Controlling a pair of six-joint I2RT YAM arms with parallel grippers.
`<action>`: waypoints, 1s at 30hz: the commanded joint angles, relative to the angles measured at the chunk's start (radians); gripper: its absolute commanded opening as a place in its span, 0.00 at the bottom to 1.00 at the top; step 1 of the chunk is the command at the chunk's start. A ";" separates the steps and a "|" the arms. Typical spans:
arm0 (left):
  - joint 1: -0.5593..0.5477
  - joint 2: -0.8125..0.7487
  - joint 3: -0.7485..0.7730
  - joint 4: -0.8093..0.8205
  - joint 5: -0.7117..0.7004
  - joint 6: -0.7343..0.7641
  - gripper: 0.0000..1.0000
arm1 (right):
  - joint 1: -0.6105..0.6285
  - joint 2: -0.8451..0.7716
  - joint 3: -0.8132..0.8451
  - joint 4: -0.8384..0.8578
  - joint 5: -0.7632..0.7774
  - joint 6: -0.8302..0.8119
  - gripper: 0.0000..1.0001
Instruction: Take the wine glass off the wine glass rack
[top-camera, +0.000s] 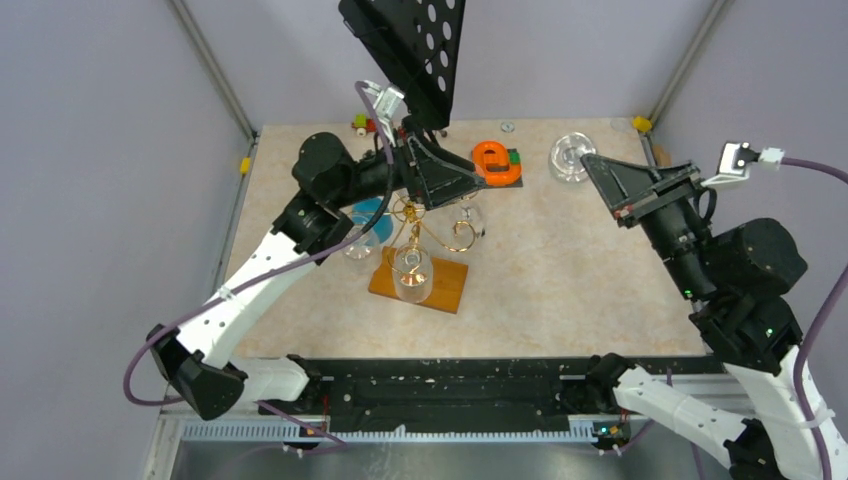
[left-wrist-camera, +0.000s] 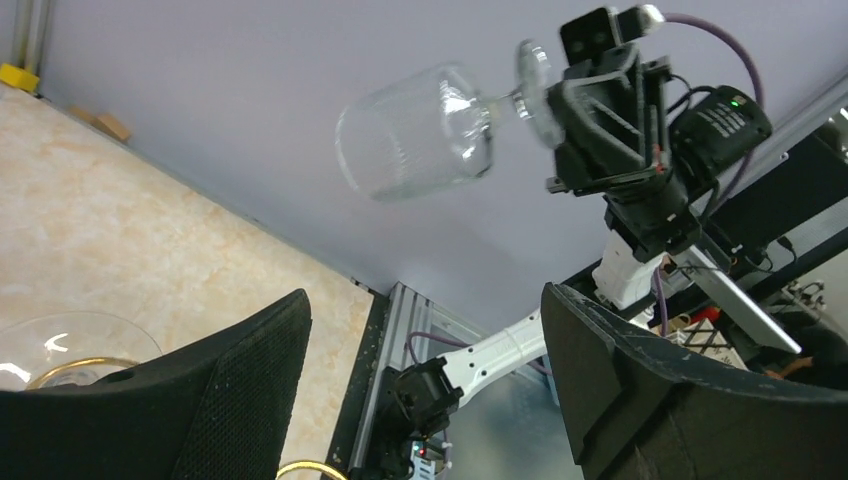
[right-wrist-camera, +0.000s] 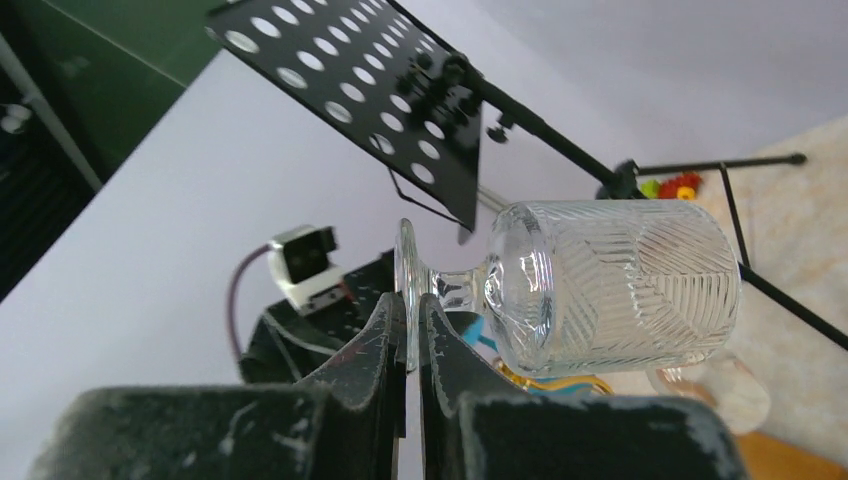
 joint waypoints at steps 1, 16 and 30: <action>-0.014 0.035 0.047 0.212 -0.076 -0.127 0.88 | 0.000 0.042 0.083 0.208 -0.002 -0.066 0.00; -0.029 0.070 -0.065 0.426 -0.348 -0.604 0.79 | 0.000 0.094 -0.066 0.669 -0.184 0.242 0.00; -0.042 0.060 -0.109 0.618 -0.259 -0.792 0.77 | 0.000 0.116 -0.151 0.813 -0.256 0.390 0.00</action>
